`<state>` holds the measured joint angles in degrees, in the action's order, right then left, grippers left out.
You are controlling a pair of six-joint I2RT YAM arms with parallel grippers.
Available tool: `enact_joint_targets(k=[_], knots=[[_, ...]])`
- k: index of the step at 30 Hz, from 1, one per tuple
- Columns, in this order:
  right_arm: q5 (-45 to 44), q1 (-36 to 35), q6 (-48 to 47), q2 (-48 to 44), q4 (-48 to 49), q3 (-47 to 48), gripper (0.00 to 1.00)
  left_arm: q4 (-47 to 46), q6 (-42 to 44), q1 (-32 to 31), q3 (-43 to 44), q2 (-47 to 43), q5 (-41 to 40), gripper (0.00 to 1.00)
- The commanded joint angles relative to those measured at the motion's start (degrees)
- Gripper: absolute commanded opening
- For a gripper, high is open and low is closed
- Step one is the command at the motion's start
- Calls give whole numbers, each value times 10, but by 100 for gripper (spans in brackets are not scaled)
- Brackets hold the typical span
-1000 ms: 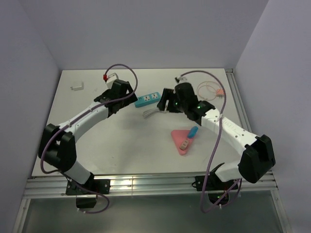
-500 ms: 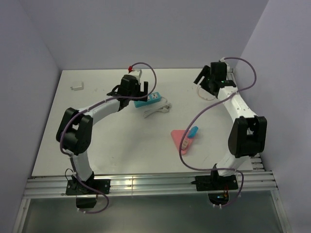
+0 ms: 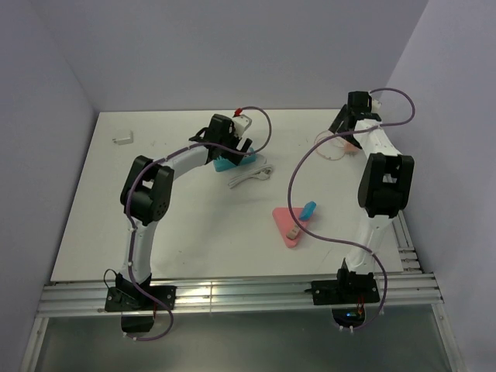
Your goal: Insert the plug
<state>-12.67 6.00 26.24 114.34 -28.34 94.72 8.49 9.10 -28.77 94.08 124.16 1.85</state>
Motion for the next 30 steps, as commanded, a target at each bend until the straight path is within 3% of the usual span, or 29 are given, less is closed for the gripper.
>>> enact_joint_targets(k=[1, 8, 16, 24, 30], knots=[[-32, 6, -40, 44, -36, 76, 91, -7, 44, 4, 27, 6, 11, 100], [-19, 33, -49, 165, -82, 194, 90, -36, 38, 8, 29, 10, 16, 99], [-21, 45, -54, 231, -150, 276, 89, -44, 24, 13, 39, 26, 18, 99], [23, 49, -45, 245, -172, 296, 79, 10, 14, 27, 85, 66, 1, 99], [36, 49, -40, 272, -207, 333, 65, 19, 0, 26, 90, 66, -11, 100]])
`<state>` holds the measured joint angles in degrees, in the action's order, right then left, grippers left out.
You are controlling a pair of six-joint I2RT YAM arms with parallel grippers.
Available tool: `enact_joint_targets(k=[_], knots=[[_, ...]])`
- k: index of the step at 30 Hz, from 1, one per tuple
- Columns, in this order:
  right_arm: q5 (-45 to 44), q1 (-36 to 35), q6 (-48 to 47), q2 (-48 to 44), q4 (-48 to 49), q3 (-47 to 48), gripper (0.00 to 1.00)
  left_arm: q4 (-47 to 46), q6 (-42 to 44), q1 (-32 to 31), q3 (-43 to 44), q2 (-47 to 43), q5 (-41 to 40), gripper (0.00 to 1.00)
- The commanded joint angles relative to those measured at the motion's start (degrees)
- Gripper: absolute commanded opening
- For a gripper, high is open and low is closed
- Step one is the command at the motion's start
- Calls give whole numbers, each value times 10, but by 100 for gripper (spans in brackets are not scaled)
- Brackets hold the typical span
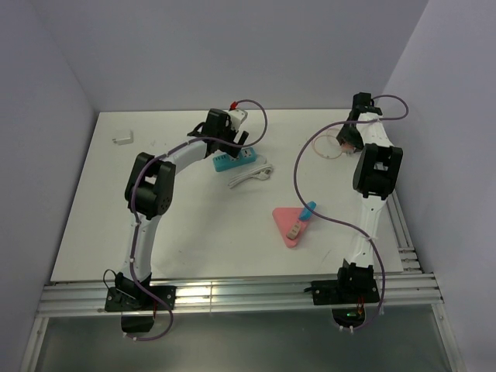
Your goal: Insert the plug
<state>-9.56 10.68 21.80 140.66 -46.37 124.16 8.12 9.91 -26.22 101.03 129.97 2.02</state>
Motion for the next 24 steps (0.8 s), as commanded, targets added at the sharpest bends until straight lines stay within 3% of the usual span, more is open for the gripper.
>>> enact_joint_targets(k=[1, 4, 7, 8, 9, 12, 16, 24], knots=[[2, 2, 5, 7, -27, 38, 64, 26, -11, 0, 22, 8, -18, 100], [0, 1, 10, -12, -5, 7, 64, 36, -17, 1, 25, 10, -28, 100], [8, 1, 11, -14, -1, 4, 55, 51, -29, 1, 37, 18, -35, 99], [12, 1, 11, -13, -3, 8, 50, 55, -32, 1, 37, 19, -35, 99], [16, 1, 11, -10, -6, 13, 36, 58, -36, 1, 38, 21, -38, 99], [43, 1, 18, -8, -7, 10, 18, 82, -47, 1, 50, 34, -38, 99], [64, -7, 25, -35, 22, -29, 4, 103, -76, 0, 49, 39, -47, 99], [114, -15, 34, -65, 47, -69, 0, 87, -137, 0, -42, -11, 10, 97]])
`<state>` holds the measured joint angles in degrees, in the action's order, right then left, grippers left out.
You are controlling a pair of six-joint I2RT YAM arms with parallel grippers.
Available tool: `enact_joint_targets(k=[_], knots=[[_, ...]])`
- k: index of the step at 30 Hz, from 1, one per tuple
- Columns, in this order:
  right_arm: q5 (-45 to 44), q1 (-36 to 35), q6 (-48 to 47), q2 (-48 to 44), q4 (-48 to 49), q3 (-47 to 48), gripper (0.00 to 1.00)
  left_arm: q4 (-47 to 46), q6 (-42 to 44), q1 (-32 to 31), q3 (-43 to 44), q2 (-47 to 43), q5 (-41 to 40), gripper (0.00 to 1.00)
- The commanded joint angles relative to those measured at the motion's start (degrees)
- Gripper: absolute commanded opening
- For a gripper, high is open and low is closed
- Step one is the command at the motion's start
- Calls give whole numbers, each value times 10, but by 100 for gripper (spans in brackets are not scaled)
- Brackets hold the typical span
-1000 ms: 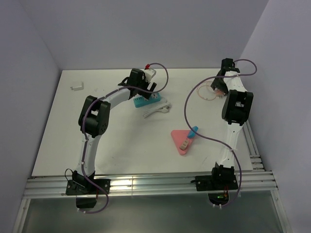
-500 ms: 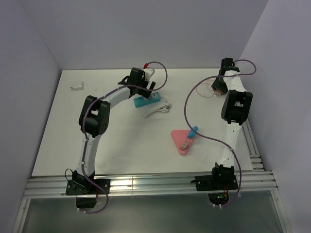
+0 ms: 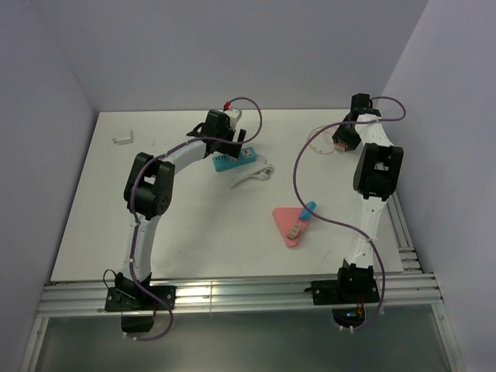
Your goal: Insert the plug
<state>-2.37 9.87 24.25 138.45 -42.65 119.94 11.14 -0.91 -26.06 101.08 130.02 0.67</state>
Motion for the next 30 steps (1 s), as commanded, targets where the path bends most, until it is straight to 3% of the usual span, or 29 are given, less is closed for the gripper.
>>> enact_joint_targets(k=[1, 6, 11, 17, 20, 25, 30], knots=[[50, -8, 13, -49, 20, -40, 0, 62, -52, -1, -47, -13, 23, 96], [68, -27, 20, -80, 23, -53, 0, 100, -136, 0, -73, -6, 34, 85], [94, -53, 30, -130, 50, -88, 0, 35, -225, 0, -212, -49, 55, 72], [100, -113, 35, -173, 54, -107, 0, -24, -300, -4, -358, -107, 63, 50], [92, -147, 33, -195, 58, -123, 0, -58, -344, -7, -443, -154, 43, 33], [103, -194, 41, -239, 78, -174, 0, -130, -414, -21, -582, -260, 26, 29], [101, -248, 38, -303, 101, -239, 0, -130, -440, -77, -621, -337, 1, 31]])
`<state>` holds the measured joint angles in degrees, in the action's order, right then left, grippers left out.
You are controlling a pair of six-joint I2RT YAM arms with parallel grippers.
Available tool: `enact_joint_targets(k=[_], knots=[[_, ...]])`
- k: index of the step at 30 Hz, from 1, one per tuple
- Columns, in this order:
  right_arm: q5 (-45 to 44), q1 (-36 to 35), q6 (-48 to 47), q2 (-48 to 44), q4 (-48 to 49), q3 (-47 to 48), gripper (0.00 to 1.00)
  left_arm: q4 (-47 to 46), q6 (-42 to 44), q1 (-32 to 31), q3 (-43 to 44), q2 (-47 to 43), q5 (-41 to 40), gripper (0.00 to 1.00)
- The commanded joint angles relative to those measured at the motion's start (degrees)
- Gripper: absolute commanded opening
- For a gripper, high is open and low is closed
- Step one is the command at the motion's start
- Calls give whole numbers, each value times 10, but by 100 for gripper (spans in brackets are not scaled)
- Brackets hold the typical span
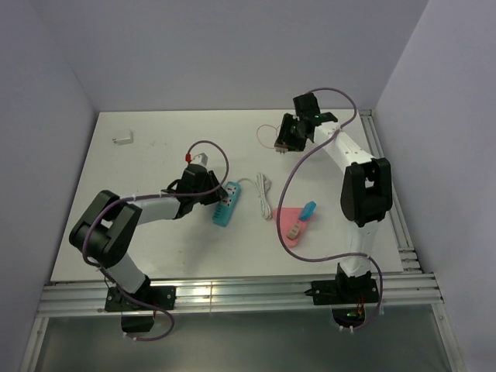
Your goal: Insert the plug
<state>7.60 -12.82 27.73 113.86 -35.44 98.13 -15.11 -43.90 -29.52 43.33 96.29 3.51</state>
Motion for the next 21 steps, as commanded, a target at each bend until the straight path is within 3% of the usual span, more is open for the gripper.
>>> enact_joint_targets(k=[1, 2, 3, 8, 14, 21], knots=[[2, -29, 4, -70, 34, -43, 0, 139, -14, -54, -42, -23, -32, 36], [7, -35, 4, -81, 46, -57, 0, 149, -15, -67, -36, -35, -52, 41], [14, -47, 4, -104, 53, -69, 0, 149, -14, -84, -32, -46, -59, 53], [77, -60, 20, -166, 97, -142, 0, 182, 10, -94, -3, -144, -50, 78], [135, -65, 29, -205, 124, -203, 0, 139, 47, -93, 30, -213, -24, 88], [167, -76, 16, -253, 155, -282, 0, 12, 9, -46, 50, -184, 131, 91]])
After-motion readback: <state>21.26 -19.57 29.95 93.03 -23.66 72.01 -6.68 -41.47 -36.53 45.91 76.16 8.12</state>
